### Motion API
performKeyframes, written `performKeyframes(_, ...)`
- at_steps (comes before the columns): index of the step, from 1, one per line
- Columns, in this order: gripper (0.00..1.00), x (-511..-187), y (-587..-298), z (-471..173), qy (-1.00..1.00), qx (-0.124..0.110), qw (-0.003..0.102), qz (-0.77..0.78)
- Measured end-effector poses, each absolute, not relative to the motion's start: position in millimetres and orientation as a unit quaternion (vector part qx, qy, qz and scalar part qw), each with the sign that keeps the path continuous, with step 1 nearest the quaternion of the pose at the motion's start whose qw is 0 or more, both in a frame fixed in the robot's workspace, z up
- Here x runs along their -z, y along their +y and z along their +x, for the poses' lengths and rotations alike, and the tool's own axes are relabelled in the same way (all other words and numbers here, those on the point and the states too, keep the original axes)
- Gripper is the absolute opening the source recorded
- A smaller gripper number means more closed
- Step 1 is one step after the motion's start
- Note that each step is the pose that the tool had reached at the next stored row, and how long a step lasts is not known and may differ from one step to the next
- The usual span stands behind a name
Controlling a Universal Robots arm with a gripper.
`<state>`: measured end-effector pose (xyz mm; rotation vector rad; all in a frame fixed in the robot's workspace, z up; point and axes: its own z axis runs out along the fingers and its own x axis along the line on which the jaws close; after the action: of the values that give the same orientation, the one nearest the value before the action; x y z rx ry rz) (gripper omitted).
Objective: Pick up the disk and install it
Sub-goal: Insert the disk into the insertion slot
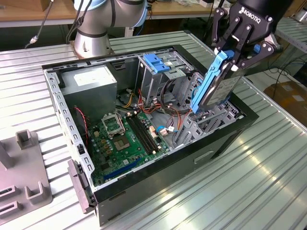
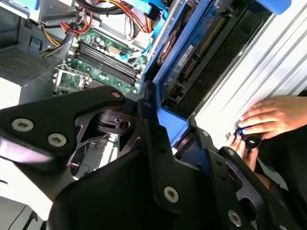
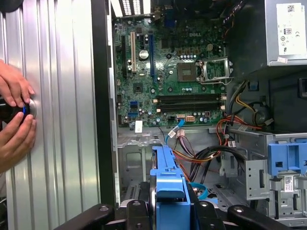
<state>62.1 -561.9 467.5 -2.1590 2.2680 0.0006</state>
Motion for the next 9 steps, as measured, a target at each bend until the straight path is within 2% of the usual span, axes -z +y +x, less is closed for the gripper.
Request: performKeyframes(9, 0.37, -459.7, -563.0, 65.3, 0.715, 0.0, 0.005, -0.699)
